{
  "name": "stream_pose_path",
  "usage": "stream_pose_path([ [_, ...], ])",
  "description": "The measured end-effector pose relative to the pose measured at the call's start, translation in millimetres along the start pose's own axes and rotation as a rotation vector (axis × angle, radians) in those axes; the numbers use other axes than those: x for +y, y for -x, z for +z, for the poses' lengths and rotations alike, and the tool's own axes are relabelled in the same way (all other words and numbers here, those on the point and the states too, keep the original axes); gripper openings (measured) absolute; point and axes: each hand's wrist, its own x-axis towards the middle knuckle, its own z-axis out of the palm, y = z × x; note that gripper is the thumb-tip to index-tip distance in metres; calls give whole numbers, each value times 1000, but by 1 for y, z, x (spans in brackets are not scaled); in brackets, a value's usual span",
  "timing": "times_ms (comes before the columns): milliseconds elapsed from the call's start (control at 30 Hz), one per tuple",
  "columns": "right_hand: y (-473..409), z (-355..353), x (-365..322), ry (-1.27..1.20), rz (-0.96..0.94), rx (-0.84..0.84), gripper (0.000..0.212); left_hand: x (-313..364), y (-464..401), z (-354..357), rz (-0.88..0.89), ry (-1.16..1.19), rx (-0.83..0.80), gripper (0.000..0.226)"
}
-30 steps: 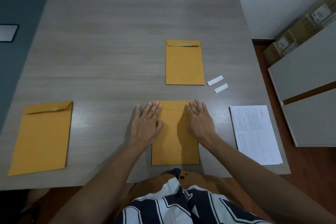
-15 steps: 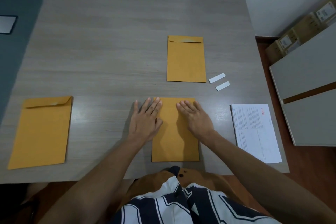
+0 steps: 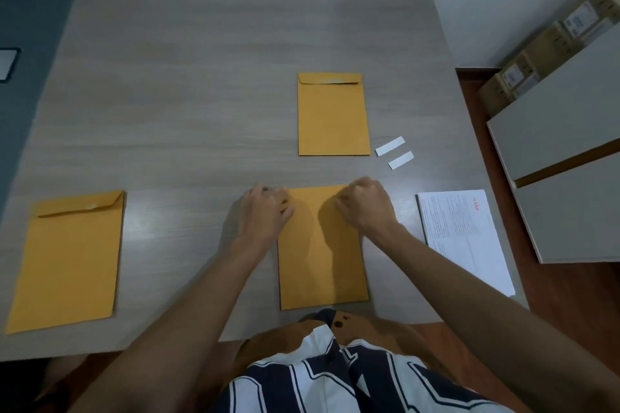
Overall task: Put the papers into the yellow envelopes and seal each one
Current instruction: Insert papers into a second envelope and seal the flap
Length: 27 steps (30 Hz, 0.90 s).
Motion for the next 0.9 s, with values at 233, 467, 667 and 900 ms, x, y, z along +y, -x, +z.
stream_pose_path([
  [233,-25,-4,-2,-23,-10,-123,45,19,-36,-14,-38,27,-174,52],
  [467,-33,-17,8,-298,125,-240,40,10,-45,-23,-182,328,-331,32],
  [667,-30,-36,27,-674,261,-202,40,-3,-51,-43,-261,873,-407,18],
  [900,-37,-34,40,-792,342,-210,33,3,-65,-37,-316,951,-403,13],
])
